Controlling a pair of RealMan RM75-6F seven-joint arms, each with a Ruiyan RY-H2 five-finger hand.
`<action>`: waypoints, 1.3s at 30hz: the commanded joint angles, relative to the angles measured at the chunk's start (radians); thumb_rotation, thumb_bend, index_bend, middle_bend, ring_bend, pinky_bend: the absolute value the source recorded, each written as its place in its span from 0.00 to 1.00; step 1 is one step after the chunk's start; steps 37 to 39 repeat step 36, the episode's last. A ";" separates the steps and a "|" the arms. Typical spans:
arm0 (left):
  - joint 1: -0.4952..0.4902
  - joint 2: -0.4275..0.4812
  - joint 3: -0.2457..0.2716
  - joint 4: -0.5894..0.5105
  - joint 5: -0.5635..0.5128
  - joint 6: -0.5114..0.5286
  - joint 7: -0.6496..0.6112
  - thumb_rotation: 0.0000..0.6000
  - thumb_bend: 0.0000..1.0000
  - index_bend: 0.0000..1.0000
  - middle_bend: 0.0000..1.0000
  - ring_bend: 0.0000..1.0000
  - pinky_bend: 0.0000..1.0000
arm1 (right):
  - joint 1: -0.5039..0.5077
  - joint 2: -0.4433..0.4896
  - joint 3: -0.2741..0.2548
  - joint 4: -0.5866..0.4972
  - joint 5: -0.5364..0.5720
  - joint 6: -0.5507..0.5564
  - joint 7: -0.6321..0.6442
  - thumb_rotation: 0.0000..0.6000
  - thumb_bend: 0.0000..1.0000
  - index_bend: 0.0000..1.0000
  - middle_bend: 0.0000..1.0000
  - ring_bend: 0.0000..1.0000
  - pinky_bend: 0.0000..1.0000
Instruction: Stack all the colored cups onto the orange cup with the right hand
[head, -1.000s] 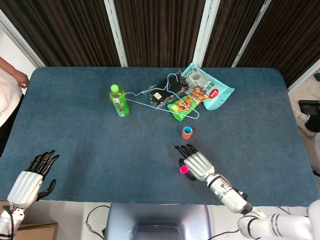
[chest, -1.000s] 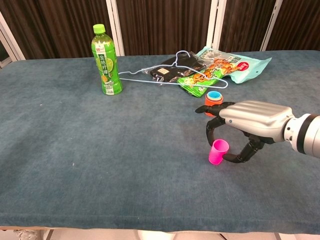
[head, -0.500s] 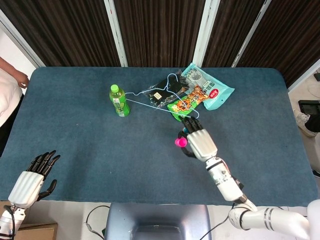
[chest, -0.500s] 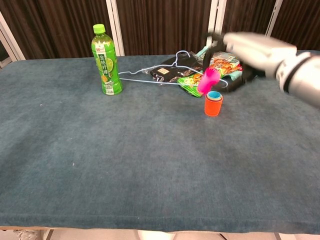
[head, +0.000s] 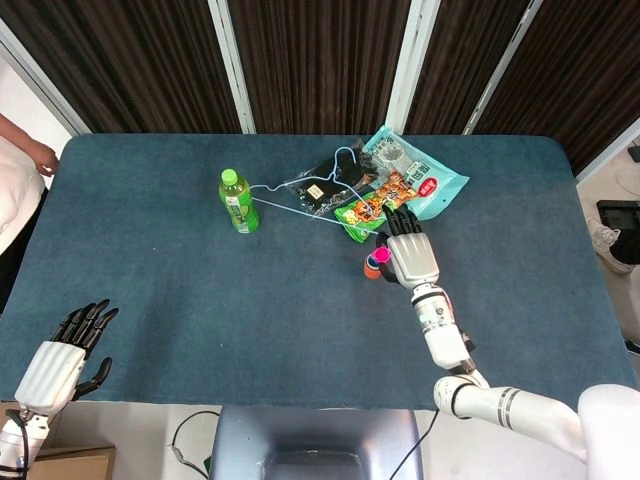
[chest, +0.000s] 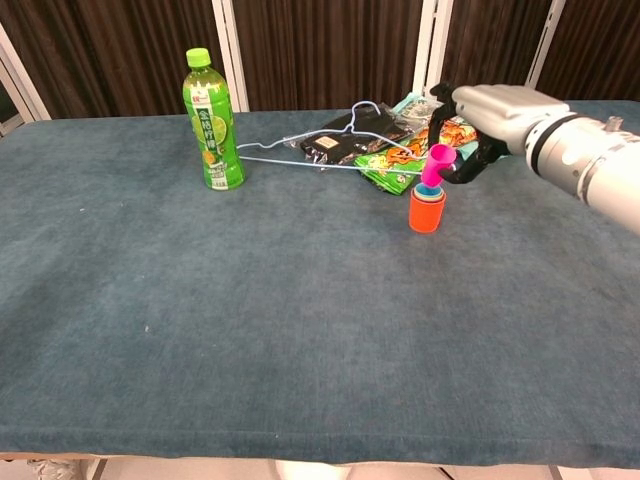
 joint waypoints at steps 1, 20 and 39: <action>0.000 0.000 0.000 0.000 -0.002 -0.001 0.000 1.00 0.46 0.00 0.00 0.01 0.12 | 0.009 -0.013 -0.009 0.018 0.004 -0.013 0.004 1.00 0.46 0.62 0.04 0.00 0.00; 0.006 0.003 -0.002 0.002 0.003 0.018 -0.012 1.00 0.46 0.00 0.00 0.01 0.12 | -0.160 0.251 -0.139 -0.301 -0.138 0.139 0.075 1.00 0.40 0.00 0.00 0.00 0.00; 0.007 -0.036 -0.020 0.017 -0.001 0.032 0.056 1.00 0.46 0.00 0.00 0.00 0.11 | -0.610 0.503 -0.471 -0.337 -0.524 0.573 0.283 1.00 0.33 0.00 0.00 0.00 0.00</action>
